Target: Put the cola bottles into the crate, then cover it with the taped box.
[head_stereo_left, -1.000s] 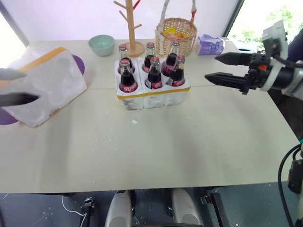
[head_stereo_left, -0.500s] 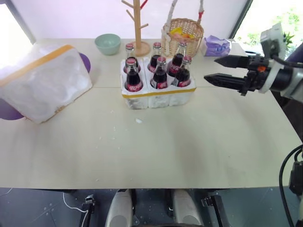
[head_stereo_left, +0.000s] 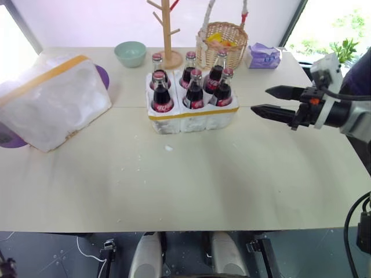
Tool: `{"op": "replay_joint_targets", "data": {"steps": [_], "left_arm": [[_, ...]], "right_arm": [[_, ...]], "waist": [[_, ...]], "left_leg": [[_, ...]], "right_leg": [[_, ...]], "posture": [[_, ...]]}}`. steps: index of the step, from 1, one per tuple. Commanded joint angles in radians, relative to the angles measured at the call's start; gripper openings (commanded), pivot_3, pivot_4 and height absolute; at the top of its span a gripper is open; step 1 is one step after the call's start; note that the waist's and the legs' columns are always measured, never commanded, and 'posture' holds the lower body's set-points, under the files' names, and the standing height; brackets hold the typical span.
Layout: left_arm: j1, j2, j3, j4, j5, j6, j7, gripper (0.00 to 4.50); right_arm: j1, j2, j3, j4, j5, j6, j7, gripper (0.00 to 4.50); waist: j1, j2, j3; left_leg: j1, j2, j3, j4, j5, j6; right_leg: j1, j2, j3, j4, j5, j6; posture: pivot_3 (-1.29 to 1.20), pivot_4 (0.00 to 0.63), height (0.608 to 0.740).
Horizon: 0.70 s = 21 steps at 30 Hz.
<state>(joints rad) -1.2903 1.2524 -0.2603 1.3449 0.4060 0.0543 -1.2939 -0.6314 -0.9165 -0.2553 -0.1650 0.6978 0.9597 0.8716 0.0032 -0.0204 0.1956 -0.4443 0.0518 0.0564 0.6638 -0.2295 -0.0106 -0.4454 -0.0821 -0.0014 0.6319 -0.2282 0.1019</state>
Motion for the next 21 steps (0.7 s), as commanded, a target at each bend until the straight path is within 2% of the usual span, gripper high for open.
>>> {"op": "replay_joint_targets", "data": {"steps": [1, 6, 11, 21], "left_arm": [[-0.002, -0.006, 0.013, 0.012, 0.014, 0.011, 0.050, 4.50], [0.024, -0.047, 0.012, 0.021, 0.019, 0.044, 0.050, 4.50], [-0.001, -0.067, 0.009, 0.019, 0.026, 0.080, -0.051, 4.50], [-0.002, -0.067, 0.007, 0.018, 0.046, 0.075, 0.006, 4.50]], "right_arm": [[0.003, -0.012, -0.049, -0.046, 0.028, 0.006, -0.020, 4.43], [0.021, -0.013, -0.066, -0.069, 0.047, 0.018, -0.051, 4.43], [0.022, -0.003, -0.080, -0.066, 0.054, 0.019, -0.086, 4.43], [0.034, 0.013, -0.066, -0.077, 0.058, 0.006, -0.116, 4.43]], "waist": [[0.000, 0.000, 0.000], [0.001, -0.001, 0.000], [0.001, -0.001, 0.000], [0.004, -0.001, 0.000]], "left_leg": [[0.000, 0.000, 0.000, 0.000, 0.000, 0.000], [0.000, 0.000, 0.000, 0.000, 0.000, 0.000], [0.000, 0.000, 0.000, 0.001, 0.000, 0.000], [0.000, 0.000, -0.001, 0.001, 0.000, 0.000]], "right_leg": [[0.000, 0.000, 0.000, 0.000, 0.000, 0.000], [0.000, 0.000, 0.000, 0.000, 0.000, 0.000], [0.000, 0.000, 0.000, 0.000, 0.000, 0.000], [0.001, 0.000, 0.000, 0.001, 0.000, 0.000]], "posture": [[0.00, 0.150, 0.740], [0.00, 0.150, 0.740], [0.00, 0.150, 0.740], [0.00, 0.150, 0.740]]}}
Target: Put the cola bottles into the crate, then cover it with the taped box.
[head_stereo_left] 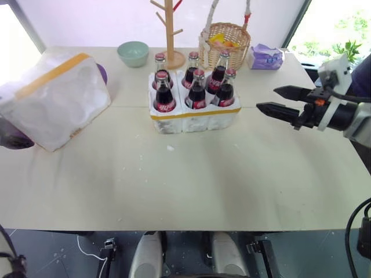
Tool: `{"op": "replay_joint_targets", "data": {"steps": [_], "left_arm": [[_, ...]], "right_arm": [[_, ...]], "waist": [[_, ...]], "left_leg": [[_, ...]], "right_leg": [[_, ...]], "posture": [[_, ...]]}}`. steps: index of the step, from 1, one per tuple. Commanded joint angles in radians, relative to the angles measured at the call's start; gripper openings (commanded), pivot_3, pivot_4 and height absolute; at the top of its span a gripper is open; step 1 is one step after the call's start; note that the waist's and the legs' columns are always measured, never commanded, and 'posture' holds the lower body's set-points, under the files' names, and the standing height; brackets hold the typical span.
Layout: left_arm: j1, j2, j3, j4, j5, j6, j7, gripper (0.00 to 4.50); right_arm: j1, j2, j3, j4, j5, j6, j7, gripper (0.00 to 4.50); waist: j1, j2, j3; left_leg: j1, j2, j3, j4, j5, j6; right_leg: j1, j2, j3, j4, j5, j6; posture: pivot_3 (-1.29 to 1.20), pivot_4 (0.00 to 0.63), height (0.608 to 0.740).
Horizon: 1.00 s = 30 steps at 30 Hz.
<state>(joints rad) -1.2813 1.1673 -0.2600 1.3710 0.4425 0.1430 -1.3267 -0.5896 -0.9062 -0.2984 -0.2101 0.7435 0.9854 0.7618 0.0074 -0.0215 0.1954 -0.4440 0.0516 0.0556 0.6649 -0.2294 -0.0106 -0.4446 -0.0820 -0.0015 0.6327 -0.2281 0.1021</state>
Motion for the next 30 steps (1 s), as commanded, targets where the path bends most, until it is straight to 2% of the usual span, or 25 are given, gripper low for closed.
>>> {"op": "replay_joint_targets", "data": {"steps": [1, 2, 5, 11, 12, 17, 21, 27, 30], "left_arm": [[-0.011, 0.016, 0.017, -0.008, 0.005, -0.012, 0.060, 4.50], [-0.012, 0.014, 0.028, -0.007, -0.002, -0.012, 0.082, 4.50], [-0.020, 0.015, 0.039, -0.006, -0.009, -0.003, 0.070, 3.71], [-0.024, 0.017, 0.031, -0.006, 0.002, 0.008, 0.022, 0.76], [-0.024, 0.017, 0.030, -0.006, 0.003, 0.010, 0.013, 0.38], [-0.008, 0.015, 0.026, -0.007, 0.008, 0.010, 0.000, 0.32], [0.001, 0.011, 0.056, -0.014, -0.018, -0.043, 0.065, 0.32], [-0.023, -0.012, 0.143, -0.048, -0.077, -0.236, 0.365, 0.32], [-0.051, -0.043, 0.202, -0.091, -0.137, -0.357, 0.440, 0.32]], "right_arm": [[-0.008, 0.002, -0.022, -0.035, 0.012, -0.020, -0.007, 4.43], [-0.010, 0.002, -0.021, -0.039, 0.015, -0.018, -0.007, 4.43], [-0.013, -0.002, -0.019, -0.046, 0.022, -0.017, -0.005, 4.50], [-0.010, 0.000, -0.006, -0.045, 0.014, -0.029, -0.009, 4.50], [-0.011, 0.002, -0.006, -0.046, 0.014, -0.030, -0.011, 4.50], [-0.011, 0.006, -0.010, -0.054, 0.023, -0.027, -0.020, 4.50], [0.010, -0.011, -0.012, -0.065, 0.028, -0.023, 0.002, 4.50], [0.026, -0.047, -0.049, -0.101, 0.046, -0.028, 0.029, 4.50], [0.049, -0.058, -0.078, -0.117, 0.051, -0.023, 0.032, 4.50]], "waist": [[0.000, 0.000, 0.000], [0.000, 0.000, 0.000], [0.000, 0.000, 0.000], [0.000, 0.000, 0.000], [0.000, 0.000, 0.000], [0.001, 0.000, 0.000], [0.003, 0.000, 0.000], [0.004, -0.001, 0.000], [0.007, -0.001, -0.001]], "left_leg": [[0.000, 0.000, 0.000, 0.000, 0.000, 0.000], [0.000, 0.000, 0.000, 0.000, 0.000, 0.000], [0.000, 0.000, 0.000, 0.000, 0.000, 0.000], [0.000, 0.000, 0.000, 0.000, 0.000, 0.000], [0.000, 0.000, 0.000, 0.000, 0.000, 0.000], [0.000, 0.000, 0.000, 0.000, 0.000, 0.000], [0.000, 0.000, 0.000, 0.000, 0.000, 0.000], [0.000, 0.000, -0.001, 0.001, 0.000, 0.000], [0.000, 0.000, -0.001, 0.001, 0.000, 0.000]], "right_leg": [[0.000, 0.000, 0.000, 0.000, 0.000, 0.000], [0.000, 0.000, 0.000, 0.000, 0.000, 0.000], [0.000, 0.000, 0.000, 0.000, 0.000, 0.000], [0.000, 0.000, 0.000, 0.000, 0.000, 0.000], [0.000, 0.000, 0.000, 0.000, 0.000, 0.000], [0.001, 0.000, 0.000, 0.000, 0.000, 0.000], [0.001, 0.000, 0.000, 0.000, 0.000, 0.000], [0.001, 0.000, 0.000, 0.000, 0.001, 0.002], [0.001, 0.000, 0.000, 0.001, 0.001, 0.002]], "posture": [[0.00, 0.150, 0.740], [0.00, 0.150, 0.740], [0.00, 0.150, 0.740], [0.00, 0.150, 0.740], [0.00, 0.150, 0.740], [0.00, 0.150, 0.740], [0.00, 0.150, 0.740], [0.00, 0.150, 0.740], [0.00, 0.150, 0.740]]}}
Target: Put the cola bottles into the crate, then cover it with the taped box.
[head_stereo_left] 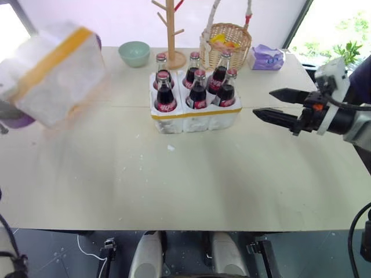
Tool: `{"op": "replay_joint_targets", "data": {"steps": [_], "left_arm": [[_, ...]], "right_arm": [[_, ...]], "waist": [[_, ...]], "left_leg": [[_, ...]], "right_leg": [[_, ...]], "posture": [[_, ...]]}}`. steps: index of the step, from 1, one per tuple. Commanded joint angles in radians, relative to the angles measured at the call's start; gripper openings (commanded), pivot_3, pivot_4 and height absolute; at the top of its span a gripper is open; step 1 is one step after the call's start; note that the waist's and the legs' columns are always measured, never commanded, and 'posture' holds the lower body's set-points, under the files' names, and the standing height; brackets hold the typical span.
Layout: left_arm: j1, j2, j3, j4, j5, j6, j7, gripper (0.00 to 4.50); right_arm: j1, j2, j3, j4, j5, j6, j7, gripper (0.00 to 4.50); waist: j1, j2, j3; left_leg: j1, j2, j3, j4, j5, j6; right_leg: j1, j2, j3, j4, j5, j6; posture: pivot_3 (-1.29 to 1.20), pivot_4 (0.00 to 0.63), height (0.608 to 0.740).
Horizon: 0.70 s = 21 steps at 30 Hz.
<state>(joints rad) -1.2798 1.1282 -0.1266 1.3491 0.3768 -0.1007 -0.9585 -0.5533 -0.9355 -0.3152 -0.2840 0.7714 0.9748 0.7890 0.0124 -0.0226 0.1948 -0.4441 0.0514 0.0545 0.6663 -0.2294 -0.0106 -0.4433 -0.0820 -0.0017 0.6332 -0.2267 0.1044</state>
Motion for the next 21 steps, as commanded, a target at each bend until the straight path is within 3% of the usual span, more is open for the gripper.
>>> {"op": "replay_joint_targets", "data": {"steps": [1, 5, 9, 15, 19, 21], "left_arm": [[-0.055, -0.017, 0.083, -0.091, -0.091, -0.165, 0.077, 0.32], [-0.035, -0.095, 0.126, -0.229, -0.177, -0.315, 0.056, 0.32], [0.051, -0.141, 0.040, -0.427, -0.060, -0.471, 0.191, 0.32], [0.103, -0.260, -0.021, -0.642, 0.061, -0.325, 0.361, 0.32], [0.141, -0.364, -0.034, -0.802, 0.128, -0.062, 0.431, 0.32], [0.161, -0.374, -0.052, -0.887, 0.175, -0.018, 0.444, 0.32]], "right_arm": [[0.026, -0.035, -0.073, -0.052, 0.029, -0.011, 0.014, 4.50], [0.075, -0.053, -0.119, -0.080, 0.063, -0.008, 0.044, 4.50], [0.104, -0.043, -0.136, -0.095, 0.078, -0.007, 0.029, 4.50], [0.147, -0.007, -0.159, -0.124, 0.114, -0.008, -0.024, 4.50], [0.173, 0.020, -0.178, -0.143, 0.132, -0.009, -0.071, 4.50], [0.182, 0.028, -0.188, -0.150, 0.148, -0.007, -0.090, 4.50]], "waist": [[0.002, -0.001, -0.001], [0.002, -0.001, -0.001], [-0.005, -0.001, -0.001], [-0.002, -0.001, -0.001], [-0.001, -0.001, -0.001], [0.000, -0.001, -0.001]], "left_leg": [[0.000, 0.000, 0.000, 0.000, 0.000, 0.000], [0.000, -0.001, 0.000, 0.001, 0.000, 0.000], [0.001, -0.001, 0.000, 0.001, 0.000, 0.000], [0.002, -0.001, 0.000, 0.001, 0.000, 0.000], [0.002, -0.001, 0.000, 0.001, 0.000, 0.000], [0.002, -0.001, -0.001, 0.001, 0.000, 0.000]], "right_leg": [[0.000, 0.000, 0.000, 0.000, 0.000, 0.000], [0.001, 0.000, 0.000, 0.000, 0.001, 0.001], [0.002, 0.000, 0.001, 0.000, 0.001, 0.001], [0.002, 0.001, 0.001, 0.002, 0.001, 0.001], [0.002, 0.000, 0.001, 0.002, 0.002, 0.002], [0.002, 0.001, 0.001, 0.002, 0.002, 0.002]], "posture": [[0.00, 0.150, 0.740], [0.00, 0.150, 0.740], [0.00, 0.150, 0.740], [0.00, 0.150, 0.740], [0.00, 0.150, 0.740], [0.00, 0.150, 0.740]]}}
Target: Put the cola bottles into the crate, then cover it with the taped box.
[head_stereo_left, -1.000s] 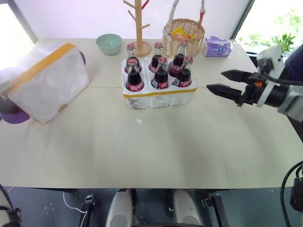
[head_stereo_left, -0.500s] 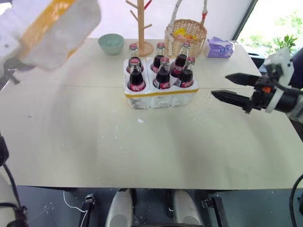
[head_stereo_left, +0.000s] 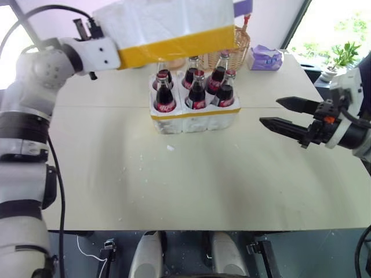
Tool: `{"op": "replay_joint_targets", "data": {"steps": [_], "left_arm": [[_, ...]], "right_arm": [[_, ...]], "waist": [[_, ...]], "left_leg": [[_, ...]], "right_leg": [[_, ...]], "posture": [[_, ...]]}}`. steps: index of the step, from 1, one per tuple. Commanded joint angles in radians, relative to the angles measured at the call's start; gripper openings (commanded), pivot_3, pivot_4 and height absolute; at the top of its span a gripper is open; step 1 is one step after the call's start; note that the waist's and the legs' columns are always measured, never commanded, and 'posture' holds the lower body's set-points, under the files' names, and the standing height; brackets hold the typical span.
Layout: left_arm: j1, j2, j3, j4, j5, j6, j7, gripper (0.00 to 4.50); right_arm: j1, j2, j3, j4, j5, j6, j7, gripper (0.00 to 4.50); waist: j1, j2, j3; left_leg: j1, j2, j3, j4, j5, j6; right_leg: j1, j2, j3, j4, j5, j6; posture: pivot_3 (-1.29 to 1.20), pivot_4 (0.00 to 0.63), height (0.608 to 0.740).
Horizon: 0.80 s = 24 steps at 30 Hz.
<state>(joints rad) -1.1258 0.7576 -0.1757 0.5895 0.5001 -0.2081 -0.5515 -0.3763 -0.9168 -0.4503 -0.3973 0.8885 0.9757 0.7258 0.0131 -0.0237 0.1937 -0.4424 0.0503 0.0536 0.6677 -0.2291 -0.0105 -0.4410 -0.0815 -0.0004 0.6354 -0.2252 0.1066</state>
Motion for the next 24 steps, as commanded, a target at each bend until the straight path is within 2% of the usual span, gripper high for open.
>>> {"op": "replay_joint_targets", "data": {"steps": [1, 5, 14, 19, 24], "left_arm": [[0.017, -0.002, -0.016, -0.169, 0.076, 0.098, 0.033, 0.32], [0.023, 0.006, -0.034, -0.301, 0.139, 0.159, 0.012, 0.32], [0.122, 0.037, -0.059, -0.553, 0.223, 0.272, -0.148, 0.32], [0.198, 0.029, -0.095, -0.570, 0.292, 0.318, -0.164, 0.32], [0.192, -0.010, -0.111, -0.549, 0.324, 0.342, -0.140, 0.32]], "right_arm": [[0.006, 0.012, -0.057, -0.038, 0.039, -0.007, -0.036, 4.50], [0.014, 0.015, -0.059, -0.040, 0.052, -0.016, -0.061, 4.50], [0.000, 0.035, -0.043, -0.017, 0.055, -0.036, -0.091, 4.50], [-0.013, 0.044, -0.030, -0.004, 0.054, -0.049, -0.096, 4.50], [-0.021, 0.053, -0.016, 0.002, 0.050, -0.060, -0.099, 4.50]], "waist": [[-0.001, 0.000, 0.000], [-0.002, 0.000, 0.000], [-0.002, 0.000, 0.000], [-0.002, 0.000, 0.000], [-0.001, 0.000, 0.000]], "left_leg": [[0.000, 0.000, 0.000, 0.000, 0.000, 0.000], [0.000, 0.000, -0.001, 0.000, 0.000, 0.000], [0.000, 0.000, -0.001, 0.000, 0.000, 0.000], [0.001, 0.000, -0.001, 0.000, 0.000, 0.000], [0.001, 0.000, -0.001, 0.000, 0.000, 0.000]], "right_leg": [[0.000, 0.000, 0.000, 0.000, 0.000, 0.000], [0.000, 0.000, 0.000, 0.000, 0.000, 0.000], [0.000, 0.000, 0.000, 0.000, 0.000, 0.000], [0.001, 0.000, 0.000, 0.000, 0.000, 0.000], [0.001, 0.001, 0.000, -0.001, 0.000, 0.000]], "posture": [[0.00, 0.150, 0.740], [0.00, 0.150, 0.740], [0.00, 0.150, 0.740], [0.00, 0.150, 0.740], [0.00, 0.150, 0.740]]}}
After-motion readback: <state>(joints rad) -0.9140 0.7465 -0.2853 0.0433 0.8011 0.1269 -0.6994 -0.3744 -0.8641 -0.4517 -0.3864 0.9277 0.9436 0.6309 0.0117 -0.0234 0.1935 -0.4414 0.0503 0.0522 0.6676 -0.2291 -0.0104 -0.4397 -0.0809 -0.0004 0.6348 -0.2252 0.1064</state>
